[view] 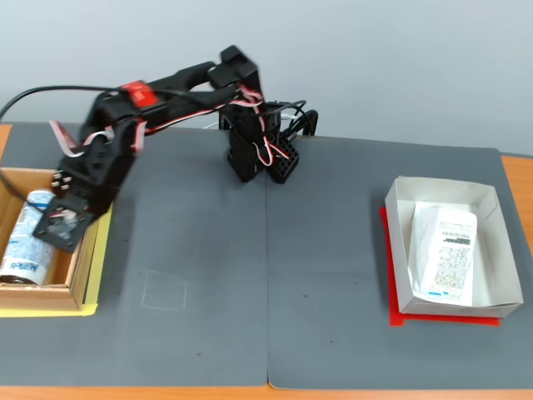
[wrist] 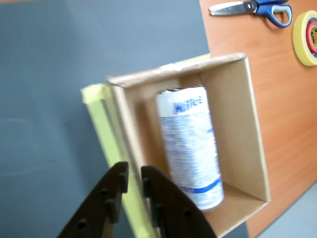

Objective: Pick the can and put it in the brown box

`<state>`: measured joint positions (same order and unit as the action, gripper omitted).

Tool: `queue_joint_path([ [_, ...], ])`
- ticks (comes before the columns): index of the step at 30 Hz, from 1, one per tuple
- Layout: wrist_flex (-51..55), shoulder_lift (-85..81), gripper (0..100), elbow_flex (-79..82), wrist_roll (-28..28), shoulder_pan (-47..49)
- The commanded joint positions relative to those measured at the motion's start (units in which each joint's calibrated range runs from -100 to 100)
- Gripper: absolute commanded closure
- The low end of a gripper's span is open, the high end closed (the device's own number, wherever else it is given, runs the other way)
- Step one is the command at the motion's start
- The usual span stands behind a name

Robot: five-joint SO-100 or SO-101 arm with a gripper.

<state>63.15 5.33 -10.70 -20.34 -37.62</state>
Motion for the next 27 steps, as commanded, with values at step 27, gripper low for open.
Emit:
queue_joint_path([
  [27, -0.27, -83.56, 97, 77.76, 16.28, 41.6],
])
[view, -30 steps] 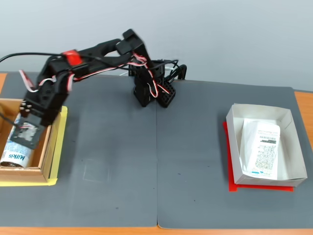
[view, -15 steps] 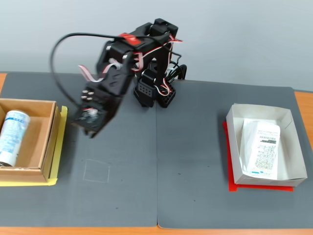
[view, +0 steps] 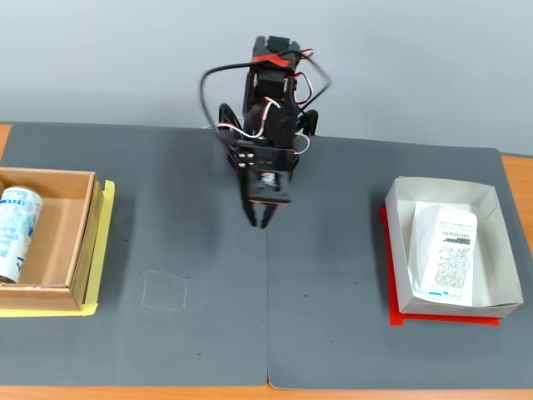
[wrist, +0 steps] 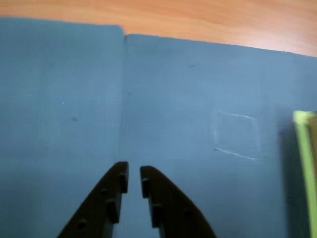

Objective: Pick the can and put it in the brown box

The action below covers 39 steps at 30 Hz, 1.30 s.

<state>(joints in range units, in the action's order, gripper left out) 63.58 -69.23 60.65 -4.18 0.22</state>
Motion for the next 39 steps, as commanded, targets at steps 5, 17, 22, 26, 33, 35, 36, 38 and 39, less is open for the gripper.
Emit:
queue_joint_path([
  [5, -0.7, -21.71, 97, 17.63, 0.11, 5.14],
  [17, -5.13, -30.6, 97, 36.36, 0.16, 4.25],
  [22, -4.0, -30.6, 97, 36.18, 3.08, 1.81],
  [26, 4.07, -30.6, 97, 33.83, 3.81, 1.08],
  [33, 10.92, -30.68, 97, 31.93, 4.23, 1.48],
  [35, 10.92, -30.68, 97, 31.93, 3.92, 1.97],
  [36, 10.92, -30.68, 97, 31.93, 3.92, 2.22],
  [38, 10.92, -30.68, 97, 31.93, 3.86, 2.22],
  [39, 10.92, -30.68, 97, 31.93, 3.86, 2.22],
])
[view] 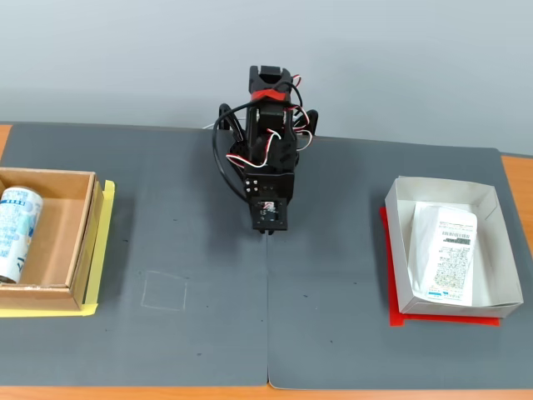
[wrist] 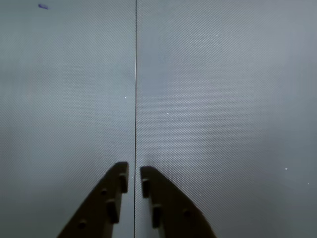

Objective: Pick the can and put it in the brown box

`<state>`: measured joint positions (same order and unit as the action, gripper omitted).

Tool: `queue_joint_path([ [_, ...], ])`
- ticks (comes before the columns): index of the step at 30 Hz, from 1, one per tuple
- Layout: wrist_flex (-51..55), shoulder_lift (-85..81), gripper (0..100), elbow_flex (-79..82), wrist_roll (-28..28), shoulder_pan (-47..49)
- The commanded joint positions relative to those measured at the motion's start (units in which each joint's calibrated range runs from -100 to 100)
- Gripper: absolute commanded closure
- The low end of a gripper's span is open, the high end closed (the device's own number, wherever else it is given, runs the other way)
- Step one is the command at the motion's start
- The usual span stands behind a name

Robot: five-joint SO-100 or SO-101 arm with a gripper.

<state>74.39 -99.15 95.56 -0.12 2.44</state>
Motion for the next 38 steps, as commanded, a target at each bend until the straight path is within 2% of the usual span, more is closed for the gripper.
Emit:
queue_joint_path([
  [1, 0.11, -0.76, 97, -2.98, -0.19, 0.0],
  [38, -0.33, -0.17, 97, -3.43, 0.12, -0.41],
])
